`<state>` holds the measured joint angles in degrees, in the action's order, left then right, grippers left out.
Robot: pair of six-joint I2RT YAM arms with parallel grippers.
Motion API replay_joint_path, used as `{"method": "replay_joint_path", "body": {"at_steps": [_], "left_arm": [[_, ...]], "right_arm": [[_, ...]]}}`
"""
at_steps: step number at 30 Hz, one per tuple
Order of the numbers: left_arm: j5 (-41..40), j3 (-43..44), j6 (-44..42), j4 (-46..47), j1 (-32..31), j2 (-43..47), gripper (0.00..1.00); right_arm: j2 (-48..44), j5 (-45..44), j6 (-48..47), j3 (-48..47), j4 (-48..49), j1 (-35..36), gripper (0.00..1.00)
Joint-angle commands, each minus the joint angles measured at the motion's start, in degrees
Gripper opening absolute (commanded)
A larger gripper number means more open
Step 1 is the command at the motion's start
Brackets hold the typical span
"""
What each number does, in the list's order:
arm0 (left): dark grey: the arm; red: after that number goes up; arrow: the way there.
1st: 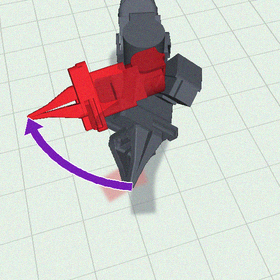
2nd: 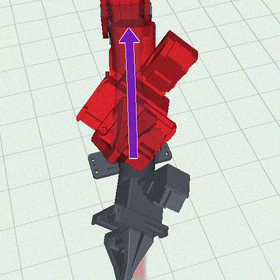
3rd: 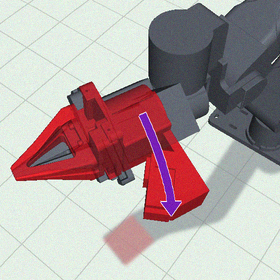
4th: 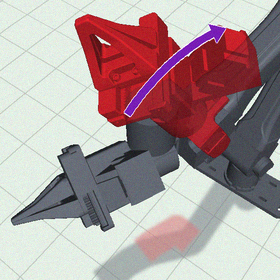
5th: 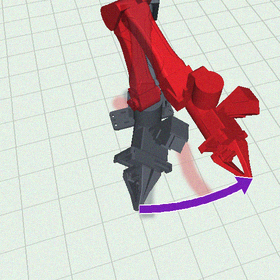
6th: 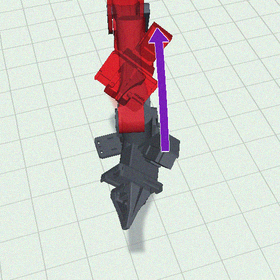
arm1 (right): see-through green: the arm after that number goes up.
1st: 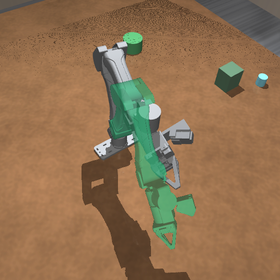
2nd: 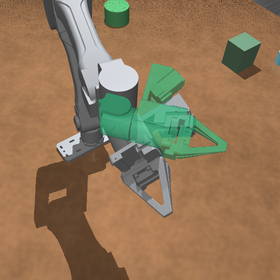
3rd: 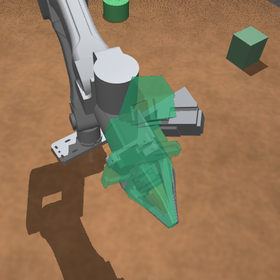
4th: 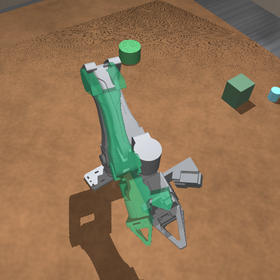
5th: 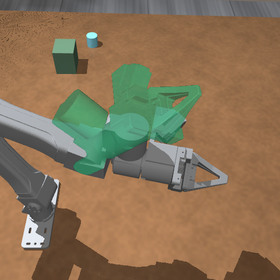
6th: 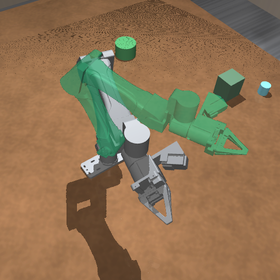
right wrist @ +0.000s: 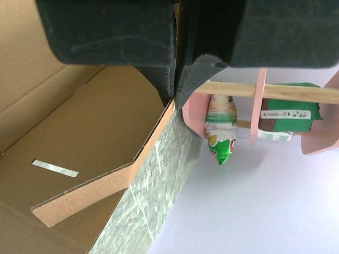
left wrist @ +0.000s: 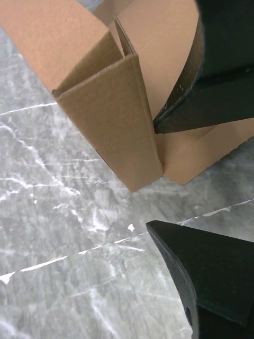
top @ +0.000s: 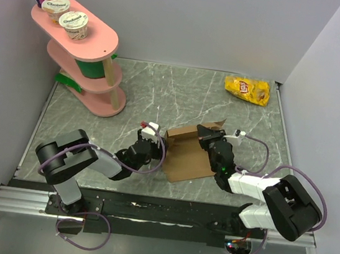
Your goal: Fold the paper box
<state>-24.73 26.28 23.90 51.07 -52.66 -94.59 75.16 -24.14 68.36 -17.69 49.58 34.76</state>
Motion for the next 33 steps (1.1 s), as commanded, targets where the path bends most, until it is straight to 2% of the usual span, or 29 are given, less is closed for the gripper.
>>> {"method": "replay_joint_path", "body": {"at_steps": [1, 13, 20, 26, 33], "left_arm": [[-7.26, 2.19, 0.71, 12.03, 0.02, -0.86, 0.74], [-9.11, 1.93, -1.14, 16.87, -0.25, -2.97, 0.84], [-5.33, -0.44, -4.38, 23.53, -0.25, -2.88, 0.91], [-7.08, 0.61, -4.3, 22.32, -0.25, -3.76, 0.87], [-10.51, 2.28, -6.32, 22.84, -0.25, -5.52, 0.89]], "right_arm": [[1.49, 2.17, -2.7, 0.2, -5.46, 1.1, 0.0], [1.31, 2.17, -2.97, -0.41, -6.6, 1.18, 0.0], [1.75, 2.43, -2.88, -1.03, -6.95, 1.18, 0.0], [2.1, 2.7, -2.88, -1.12, -6.96, 1.18, 0.0], [1.75, 2.52, -2.97, -1.03, -7.31, 1.36, 0.0]]}}
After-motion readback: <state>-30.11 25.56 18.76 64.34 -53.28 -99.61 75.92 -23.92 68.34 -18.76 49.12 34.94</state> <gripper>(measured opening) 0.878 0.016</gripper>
